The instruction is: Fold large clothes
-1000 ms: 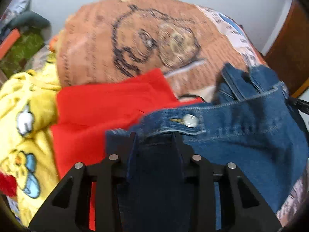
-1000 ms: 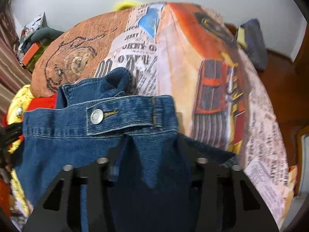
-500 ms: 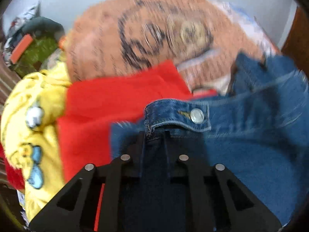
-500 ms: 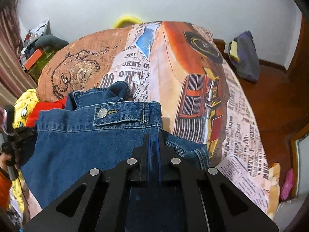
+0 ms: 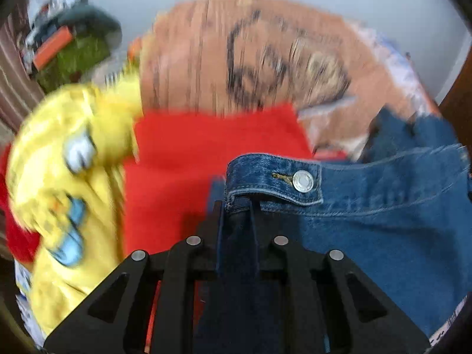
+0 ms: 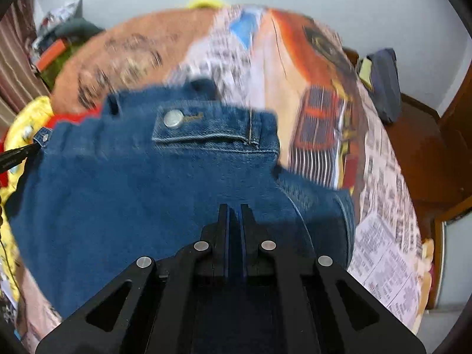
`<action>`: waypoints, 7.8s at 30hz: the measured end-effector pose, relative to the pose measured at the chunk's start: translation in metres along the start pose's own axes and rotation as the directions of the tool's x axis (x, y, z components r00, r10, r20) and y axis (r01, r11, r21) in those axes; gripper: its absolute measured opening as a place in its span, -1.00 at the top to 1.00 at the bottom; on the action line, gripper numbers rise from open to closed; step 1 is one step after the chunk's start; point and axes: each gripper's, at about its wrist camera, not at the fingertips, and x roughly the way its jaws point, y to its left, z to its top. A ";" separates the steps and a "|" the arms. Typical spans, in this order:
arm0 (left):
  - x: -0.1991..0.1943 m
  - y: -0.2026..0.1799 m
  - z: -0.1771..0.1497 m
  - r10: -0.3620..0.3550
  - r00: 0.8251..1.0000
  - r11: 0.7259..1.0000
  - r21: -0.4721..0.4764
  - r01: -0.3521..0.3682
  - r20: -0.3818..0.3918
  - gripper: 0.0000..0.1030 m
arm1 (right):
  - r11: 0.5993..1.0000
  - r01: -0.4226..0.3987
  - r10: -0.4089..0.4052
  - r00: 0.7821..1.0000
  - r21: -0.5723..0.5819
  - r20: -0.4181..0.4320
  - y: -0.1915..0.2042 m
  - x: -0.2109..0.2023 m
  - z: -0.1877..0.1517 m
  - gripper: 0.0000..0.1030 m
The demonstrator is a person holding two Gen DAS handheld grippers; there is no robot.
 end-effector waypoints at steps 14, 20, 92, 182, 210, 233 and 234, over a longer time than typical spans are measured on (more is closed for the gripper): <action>-0.063 -0.038 -0.045 -0.104 0.992 0.979 0.182 0.089 0.077 0.27 | 0.991 -0.104 0.116 0.979 -0.080 0.166 0.065 -0.063 -0.007 0.44; -0.083 -0.076 -0.061 -0.204 0.973 0.955 0.243 0.172 0.111 -0.01 | 0.969 -0.137 0.179 0.962 -0.203 0.205 0.129 -0.059 -0.012 -0.10; -0.041 0.050 -0.147 -0.536 0.825 0.690 -0.471 0.550 0.178 -0.42 | 0.987 0.026 -0.003 0.990 -0.156 0.140 0.090 -0.042 -0.082 -1.00; -0.130 -0.335 -0.125 -0.438 0.899 0.782 0.482 0.396 -0.029 0.05 | 0.940 -0.015 -0.042 0.986 0.340 0.159 -0.075 -0.146 -0.144 -1.00; -0.138 -0.146 -0.109 -0.224 0.970 0.929 0.322 0.183 0.096 -0.41 | 0.989 -0.092 0.077 0.988 0.115 0.131 0.026 -0.099 -0.084 -0.99; -0.158 -0.113 -0.154 -0.156 0.973 0.928 0.364 0.084 0.172 -0.72 | 0.976 -0.076 0.066 0.996 0.202 0.056 -0.024 -0.108 -0.125 -0.99; -0.163 -0.112 -0.150 -0.159 0.969 0.929 0.360 0.082 0.190 -0.72 | 0.978 -0.082 0.070 0.995 0.193 0.069 -0.023 -0.110 -0.120 -0.99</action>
